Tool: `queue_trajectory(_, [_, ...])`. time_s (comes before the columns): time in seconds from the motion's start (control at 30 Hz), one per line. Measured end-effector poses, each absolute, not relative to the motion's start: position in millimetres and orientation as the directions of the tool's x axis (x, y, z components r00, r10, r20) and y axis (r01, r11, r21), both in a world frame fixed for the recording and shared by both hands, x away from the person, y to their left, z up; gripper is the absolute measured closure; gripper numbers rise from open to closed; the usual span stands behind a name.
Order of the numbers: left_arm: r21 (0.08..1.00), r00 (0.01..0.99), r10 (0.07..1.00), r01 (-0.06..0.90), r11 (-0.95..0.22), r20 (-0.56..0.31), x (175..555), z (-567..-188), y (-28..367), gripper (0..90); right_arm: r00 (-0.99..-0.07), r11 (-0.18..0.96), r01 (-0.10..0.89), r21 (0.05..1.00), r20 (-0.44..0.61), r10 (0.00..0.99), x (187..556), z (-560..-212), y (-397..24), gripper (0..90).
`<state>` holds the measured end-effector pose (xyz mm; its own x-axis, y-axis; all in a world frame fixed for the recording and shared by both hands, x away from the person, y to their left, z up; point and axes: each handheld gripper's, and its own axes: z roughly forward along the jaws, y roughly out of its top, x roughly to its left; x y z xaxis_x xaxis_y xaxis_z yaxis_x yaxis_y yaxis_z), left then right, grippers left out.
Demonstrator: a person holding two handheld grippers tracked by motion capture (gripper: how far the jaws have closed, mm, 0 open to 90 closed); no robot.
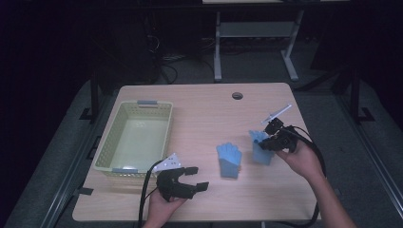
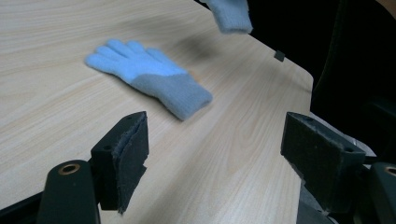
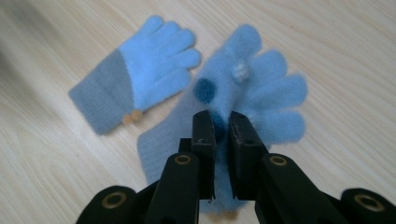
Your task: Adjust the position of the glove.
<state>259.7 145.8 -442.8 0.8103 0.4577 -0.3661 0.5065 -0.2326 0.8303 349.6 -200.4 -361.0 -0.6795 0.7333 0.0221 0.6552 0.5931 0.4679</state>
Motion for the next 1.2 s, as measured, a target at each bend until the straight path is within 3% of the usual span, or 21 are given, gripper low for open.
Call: queue_trajectory(1.2, [0.833,0.813,0.456,0.502,-0.232,-0.363,261,-442,148,23.0,-0.763,0.647,0.578,0.497,0.047,0.645,349,-349,-153,82.0])
